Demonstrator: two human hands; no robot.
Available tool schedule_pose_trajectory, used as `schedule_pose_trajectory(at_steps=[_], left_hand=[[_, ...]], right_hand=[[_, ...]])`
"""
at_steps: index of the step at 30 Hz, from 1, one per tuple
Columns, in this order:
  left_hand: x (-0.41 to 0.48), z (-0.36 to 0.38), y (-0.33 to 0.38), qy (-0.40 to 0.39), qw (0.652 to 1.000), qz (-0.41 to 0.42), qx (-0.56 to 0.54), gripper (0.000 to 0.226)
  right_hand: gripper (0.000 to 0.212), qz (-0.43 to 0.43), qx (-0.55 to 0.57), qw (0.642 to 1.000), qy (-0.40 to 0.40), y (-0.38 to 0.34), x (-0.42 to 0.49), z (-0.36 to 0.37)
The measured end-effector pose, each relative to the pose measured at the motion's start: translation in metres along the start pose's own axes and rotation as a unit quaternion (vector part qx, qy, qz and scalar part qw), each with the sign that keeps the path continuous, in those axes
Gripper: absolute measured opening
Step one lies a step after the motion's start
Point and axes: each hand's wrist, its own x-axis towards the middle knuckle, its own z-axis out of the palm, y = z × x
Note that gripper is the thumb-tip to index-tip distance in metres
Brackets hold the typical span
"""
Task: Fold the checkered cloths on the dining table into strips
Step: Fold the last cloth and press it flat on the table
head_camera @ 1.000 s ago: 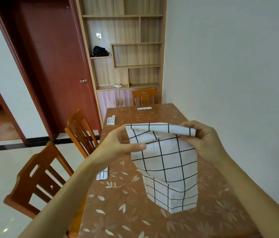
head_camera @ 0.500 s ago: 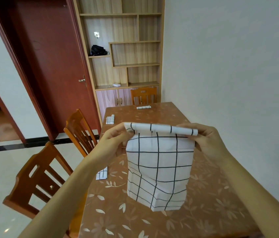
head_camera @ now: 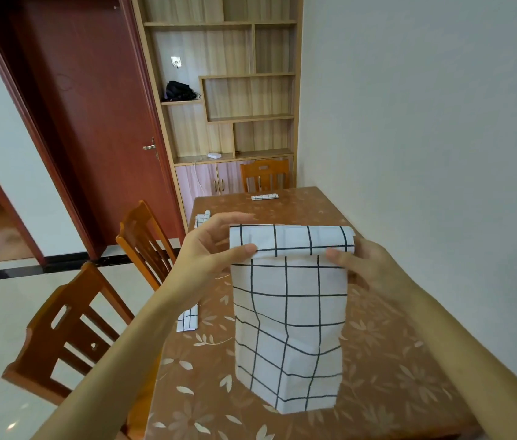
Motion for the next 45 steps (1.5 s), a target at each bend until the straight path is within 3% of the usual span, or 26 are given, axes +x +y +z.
schedule_pose_trajectory(at_steps=[6, 10, 13, 17, 20, 23, 25, 28, 30, 32, 34, 36, 37, 39, 42, 45], left_hand=[[0.006, -0.003, -0.008, 0.002, 0.994, 0.033, 0.100, 0.062], [0.007, -0.005, -0.007, 0.013, 0.994, -0.007, 0.106, 0.071], [0.006, -0.006, -0.012, -0.058, 0.993, -0.072, 0.075, 0.060], [0.001, 0.002, -0.010, -0.045, 0.994, -0.094, 0.041, 0.031], [0.004, 0.000, -0.007, -0.036, 0.992, -0.124, 0.001, 0.029], [0.008, -0.004, -0.006, -0.046, 0.978, -0.189, -0.076, 0.031], [0.008, -0.008, -0.008, -0.058, 0.974, -0.196, -0.100, 0.040], [0.007, -0.008, -0.007, -0.050, 0.977, -0.187, -0.093, 0.050], [0.007, -0.005, -0.005, -0.040, 0.984, -0.163, -0.051, 0.031], [0.005, -0.004, -0.006, -0.038, 0.992, -0.123, -0.007, 0.025], [0.002, -0.004, -0.006, -0.033, 0.996, -0.084, 0.005, 0.033], [-0.001, -0.003, -0.004, -0.019, 0.999, -0.039, 0.022, 0.038], [-0.002, -0.001, -0.003, -0.009, 0.999, -0.018, 0.038, 0.040], [-0.002, 0.002, -0.003, 0.003, 0.997, 0.020, 0.076, 0.042], [-0.002, 0.005, -0.001, 0.009, 0.995, 0.037, 0.089, 0.040], [-0.004, 0.005, 0.002, 0.007, 0.997, -0.022, 0.067, 0.027]], right_hand=[[0.015, -0.028, 0.020, 0.997, 0.073, -0.002, -0.003, 0.005], [0.011, -0.050, 0.020, 0.992, 0.111, -0.008, -0.004, 0.005], [0.013, -0.070, 0.016, 0.989, 0.131, -0.011, -0.005, 0.007], [0.024, -0.093, 0.012, 0.991, 0.096, -0.014, -0.007, 0.005], [0.029, -0.108, -0.032, 0.991, 0.075, -0.010, -0.005, 0.000], [0.058, -0.121, -0.069, 0.988, 0.061, -0.008, -0.003, -0.004], [0.074, -0.119, -0.102, 0.986, 0.059, -0.004, -0.002, -0.006], [0.079, -0.117, -0.147, 0.980, 0.060, 0.003, 0.000, -0.009], [0.080, -0.123, -0.171, 0.976, 0.060, 0.002, -0.002, -0.008], [0.076, -0.135, -0.139, 0.980, 0.054, -0.001, -0.004, -0.006], [0.059, -0.125, -0.023, 0.992, 0.027, -0.005, -0.005, -0.004], [0.044, -0.069, 0.111, 0.991, -0.008, -0.005, -0.003, -0.006], [0.052, -0.038, 0.135, 0.990, -0.013, -0.002, -0.002, -0.008], [0.066, -0.016, 0.067, 0.997, -0.025, 0.000, -0.004, -0.008], [0.024, -0.061, -0.040, 0.997, 0.026, -0.002, -0.006, -0.001], [0.015, -0.120, -0.050, 0.988, 0.087, -0.003, -0.009, 0.002]])
